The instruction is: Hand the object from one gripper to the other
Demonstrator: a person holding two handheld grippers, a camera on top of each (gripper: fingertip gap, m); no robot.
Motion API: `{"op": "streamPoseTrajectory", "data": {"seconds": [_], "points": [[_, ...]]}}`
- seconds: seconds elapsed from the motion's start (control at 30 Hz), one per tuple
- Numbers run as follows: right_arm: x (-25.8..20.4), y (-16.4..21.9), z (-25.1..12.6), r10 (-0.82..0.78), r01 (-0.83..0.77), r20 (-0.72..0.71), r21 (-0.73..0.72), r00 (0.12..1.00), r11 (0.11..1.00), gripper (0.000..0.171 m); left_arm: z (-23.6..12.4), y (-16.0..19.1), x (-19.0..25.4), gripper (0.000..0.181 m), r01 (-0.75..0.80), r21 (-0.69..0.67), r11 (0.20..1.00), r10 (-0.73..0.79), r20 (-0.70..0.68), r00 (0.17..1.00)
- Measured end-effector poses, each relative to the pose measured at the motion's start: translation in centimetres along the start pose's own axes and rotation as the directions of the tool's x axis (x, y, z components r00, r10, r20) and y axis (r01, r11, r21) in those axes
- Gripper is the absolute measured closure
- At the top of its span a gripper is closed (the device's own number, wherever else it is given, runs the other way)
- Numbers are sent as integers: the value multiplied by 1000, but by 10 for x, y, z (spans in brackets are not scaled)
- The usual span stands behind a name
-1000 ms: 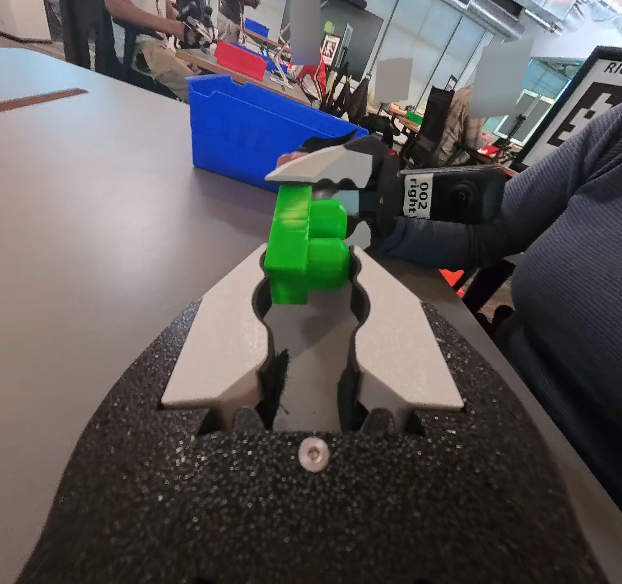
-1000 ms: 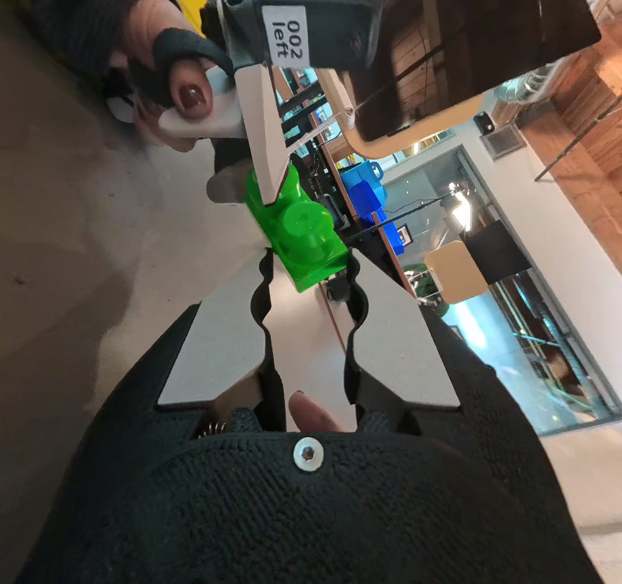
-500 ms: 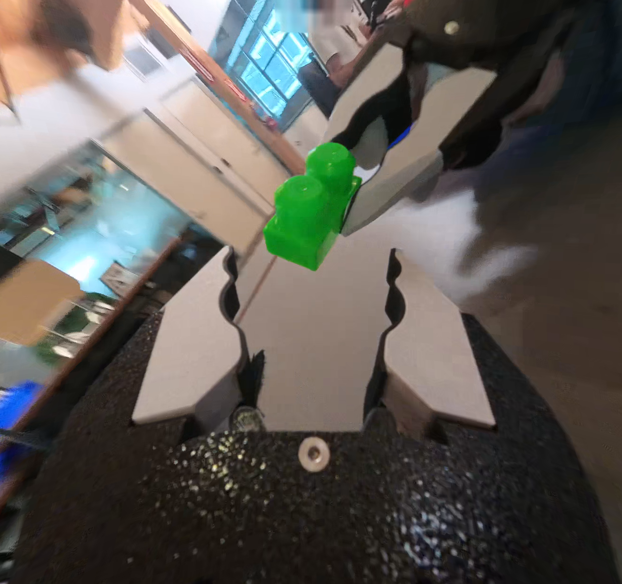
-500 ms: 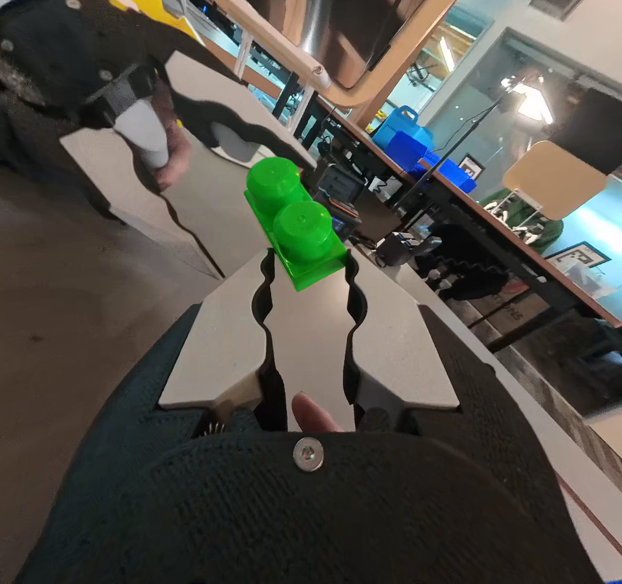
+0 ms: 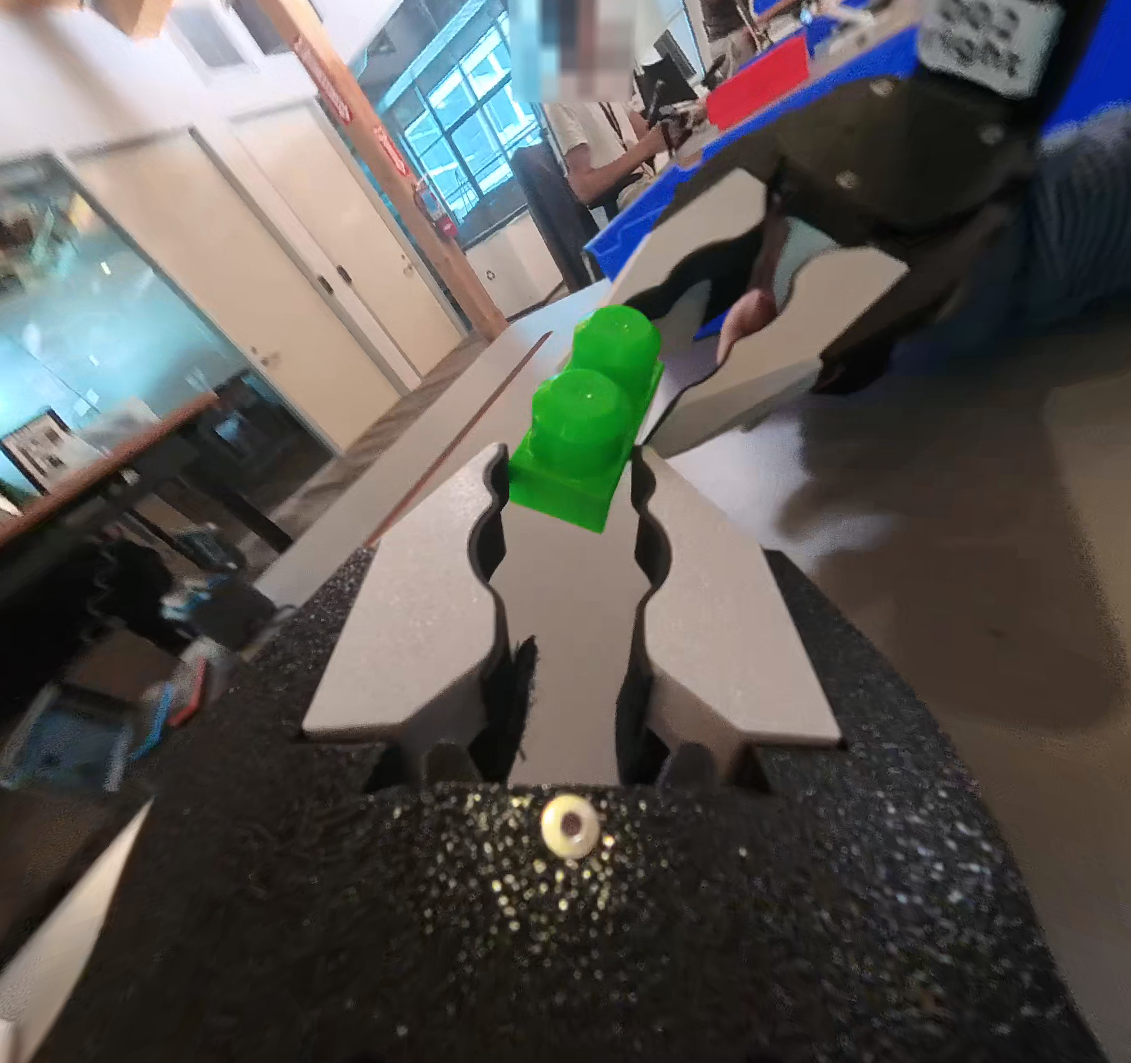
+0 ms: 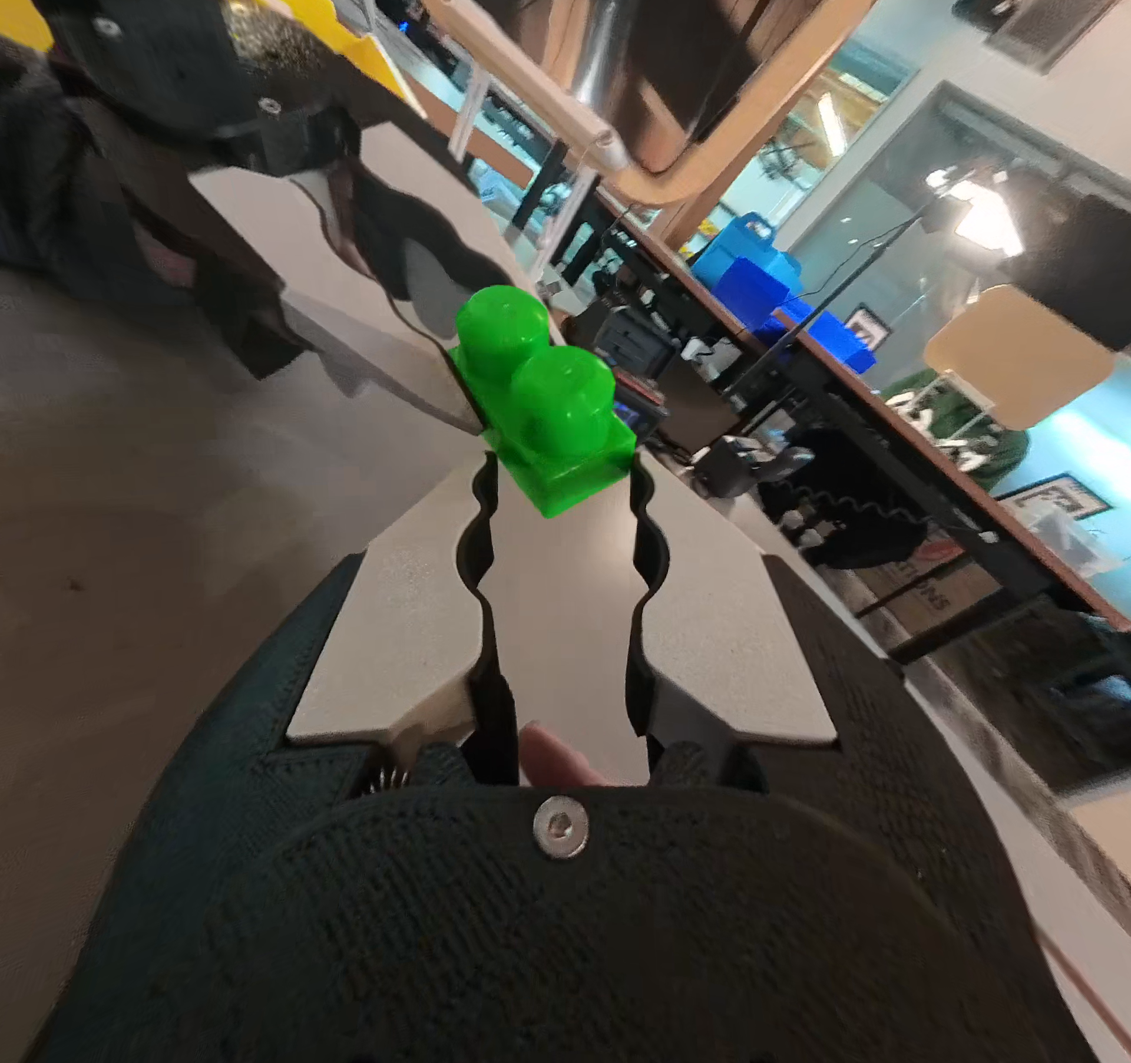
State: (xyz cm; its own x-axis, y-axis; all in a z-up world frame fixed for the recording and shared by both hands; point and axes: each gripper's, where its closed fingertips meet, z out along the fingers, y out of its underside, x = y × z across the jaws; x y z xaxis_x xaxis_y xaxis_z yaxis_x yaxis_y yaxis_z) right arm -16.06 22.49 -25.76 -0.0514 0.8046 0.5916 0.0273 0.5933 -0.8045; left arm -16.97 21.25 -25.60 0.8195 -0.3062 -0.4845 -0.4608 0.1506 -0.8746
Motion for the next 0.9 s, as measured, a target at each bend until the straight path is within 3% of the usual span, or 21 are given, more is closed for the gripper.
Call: {"op": "streamPoseTrajectory", "data": {"seconds": [0.17, 0.27, 0.37, 0.5, 0.6, 0.63, 0.7, 0.8, 0.9], "points": [[7, -9, -1, -179, 183, -115, 19, 977, 983, 109, -6, -11, -7, 144, 375, 76, 924, -363, -129, 923], [8, -18, -3, -299, 308, -176, 25, 938, 951, 94, -12, -22, -6, 144, 529, 117, 840, -489, -258, 833], [10, -27, -5, -417, 430, -228, 6, 880, 903, 84, -13, -21, -6, 144, 645, 68, 761, -592, -332, 734], [0, -23, 0, -556, 558, -204, -51, 806, 828, 85, -5, -12, 10, 144, 629, -53, 775, -606, -344, 718], [2, -18, 2, -633, 621, -219, -128, 743, 773, 109, 0, -8, 20, 144, 577, -105, 810, -574, -340, 745], [6, -19, 1, -630, 615, -238, -143, 739, 775, 119, 0, -7, 20, 144, 575, -107, 812, -574, -333, 748], [7, -19, 0, -549, 540, -224, -105, 805, 835, 120, -2, -11, 20, 147, 580, -83, 810, -568, -355, 743], [9, -22, 0, -284, 289, -182, 5, 942, 957, 121, -10, -27, 17, 147, 576, 43, 817, -515, -395, 761], [13, -30, -3, 55, -43, -85, 139, 995, 989, 121, -11, -32, 7, 114, 478, 148, 866, -425, -289, 858]]}}
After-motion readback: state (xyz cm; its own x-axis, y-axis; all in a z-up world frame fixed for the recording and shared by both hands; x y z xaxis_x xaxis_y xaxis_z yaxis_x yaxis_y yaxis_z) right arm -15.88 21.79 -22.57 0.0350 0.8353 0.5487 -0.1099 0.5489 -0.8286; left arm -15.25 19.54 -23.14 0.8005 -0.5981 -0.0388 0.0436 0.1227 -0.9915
